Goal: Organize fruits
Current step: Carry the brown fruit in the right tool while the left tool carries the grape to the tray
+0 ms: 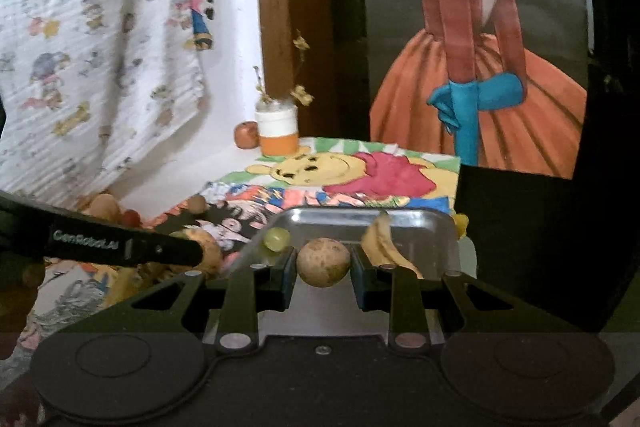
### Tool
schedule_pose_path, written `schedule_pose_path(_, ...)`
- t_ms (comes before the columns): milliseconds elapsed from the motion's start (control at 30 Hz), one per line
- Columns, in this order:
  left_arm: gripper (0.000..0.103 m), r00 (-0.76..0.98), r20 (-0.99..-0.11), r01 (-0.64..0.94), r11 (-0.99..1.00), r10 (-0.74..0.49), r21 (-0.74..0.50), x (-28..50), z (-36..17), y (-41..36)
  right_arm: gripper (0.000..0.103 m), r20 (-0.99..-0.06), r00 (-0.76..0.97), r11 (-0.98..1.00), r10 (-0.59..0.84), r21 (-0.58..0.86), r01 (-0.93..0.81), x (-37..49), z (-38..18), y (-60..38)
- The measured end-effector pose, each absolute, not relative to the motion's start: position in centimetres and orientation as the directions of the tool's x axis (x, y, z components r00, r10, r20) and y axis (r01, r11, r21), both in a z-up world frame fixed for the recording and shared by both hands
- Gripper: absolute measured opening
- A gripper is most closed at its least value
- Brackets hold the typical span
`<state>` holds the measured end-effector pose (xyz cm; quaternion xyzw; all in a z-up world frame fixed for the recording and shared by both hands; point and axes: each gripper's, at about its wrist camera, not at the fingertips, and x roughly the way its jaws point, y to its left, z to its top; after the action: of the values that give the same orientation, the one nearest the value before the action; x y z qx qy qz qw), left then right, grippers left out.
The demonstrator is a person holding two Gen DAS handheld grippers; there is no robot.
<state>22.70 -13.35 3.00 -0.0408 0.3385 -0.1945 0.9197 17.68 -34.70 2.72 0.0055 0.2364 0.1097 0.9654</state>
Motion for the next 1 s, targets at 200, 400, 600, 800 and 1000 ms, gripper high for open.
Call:
schedule_pose_path(200, 0.025, 0.678, -0.624, 0.370, 0.914, -0.388, -0.167, 25.4, 1.6, -16.2, 0.031, -0.497, 0.850, 0.984, 0.172, 0.053, -0.168, 18.6, 1.2, -35.6)
schedule_pose_path(400, 0.025, 0.661, -0.652, 0.361, 0.919, -0.372, -0.159, 27.3, 0.0, -17.4, 0.031, -0.540, 0.830, 0.989, 0.141, 0.044, -0.140, 19.6, -0.2, -36.2)
schedule_pose_path(600, 0.025, 0.637, -0.680, 0.350, 0.922, -0.363, -0.164, 27.6, -1.2, -17.9, 0.031, -0.551, 0.824, 0.990, 0.136, 0.052, -0.129, 20.0, -0.8, -36.2)
schedule_pose_path(800, 0.025, 0.639, -0.685, 0.345, 0.927, -0.349, -0.150, 27.7, -1.6, -18.0, 0.031, -0.565, 0.818, 0.993, 0.112, 0.030, -0.115, 20.1, -0.9, -35.9)
schedule_pose_path(1000, 0.026, 0.643, -0.685, 0.342, 0.929, -0.342, -0.143, 27.7, -1.6, -18.1, 0.031, -0.577, 0.811, 0.995, 0.090, 0.011, -0.103, 20.2, -1.0, -35.7)
